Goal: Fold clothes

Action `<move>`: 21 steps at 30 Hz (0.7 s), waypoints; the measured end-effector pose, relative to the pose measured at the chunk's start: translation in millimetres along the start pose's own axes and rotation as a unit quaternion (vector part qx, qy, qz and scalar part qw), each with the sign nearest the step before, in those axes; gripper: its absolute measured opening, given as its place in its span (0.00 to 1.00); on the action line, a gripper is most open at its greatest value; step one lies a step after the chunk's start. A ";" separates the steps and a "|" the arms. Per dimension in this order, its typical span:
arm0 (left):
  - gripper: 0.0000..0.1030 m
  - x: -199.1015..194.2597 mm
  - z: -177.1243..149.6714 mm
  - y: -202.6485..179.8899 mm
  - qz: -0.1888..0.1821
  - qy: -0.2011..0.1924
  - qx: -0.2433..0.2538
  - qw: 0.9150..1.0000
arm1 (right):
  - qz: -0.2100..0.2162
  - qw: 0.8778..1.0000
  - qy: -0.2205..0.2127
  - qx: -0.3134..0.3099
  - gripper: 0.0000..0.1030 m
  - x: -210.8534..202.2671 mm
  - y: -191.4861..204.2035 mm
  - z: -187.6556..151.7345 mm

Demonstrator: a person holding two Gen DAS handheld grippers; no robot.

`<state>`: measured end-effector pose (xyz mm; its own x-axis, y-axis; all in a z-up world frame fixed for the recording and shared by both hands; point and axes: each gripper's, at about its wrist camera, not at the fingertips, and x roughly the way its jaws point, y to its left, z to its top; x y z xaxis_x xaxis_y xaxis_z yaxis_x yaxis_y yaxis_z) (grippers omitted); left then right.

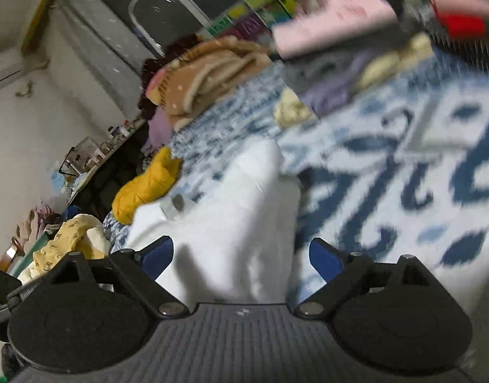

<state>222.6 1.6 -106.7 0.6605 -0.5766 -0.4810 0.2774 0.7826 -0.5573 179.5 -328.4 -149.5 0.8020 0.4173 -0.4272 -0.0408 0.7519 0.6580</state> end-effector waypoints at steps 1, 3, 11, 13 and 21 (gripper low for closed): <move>0.69 4.9 0.0 3.6 -0.005 0.007 -0.021 1.000 | 0.006 1.000 0.003 0.013 0.89 3.4 -3.0 -2.4; 0.69 12.3 -1.7 5.6 -0.010 0.016 -0.041 0.999 | 0.007 1.000 0.003 0.009 0.89 8.0 1.3 -5.1; 0.67 28.8 -4.1 -1.5 0.008 0.001 -0.065 0.998 | 0.000 1.000 0.010 -0.005 0.83 26.0 11.7 -5.9; 0.62 28.6 -4.6 0.2 0.005 0.001 -0.078 0.997 | 0.004 1.000 0.009 0.011 0.75 25.3 10.3 -4.8; 0.52 -12.2 15.3 5.1 -0.036 -0.042 -0.136 0.989 | 0.055 0.998 -0.018 0.027 0.61 14.1 38.6 10.7</move>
<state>226.6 16.2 -93.3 0.7050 -0.5978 -0.3815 0.1355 0.6416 -0.7550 195.6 -298.9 -123.5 0.8157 0.4761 -0.3285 -0.0985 0.6740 0.7321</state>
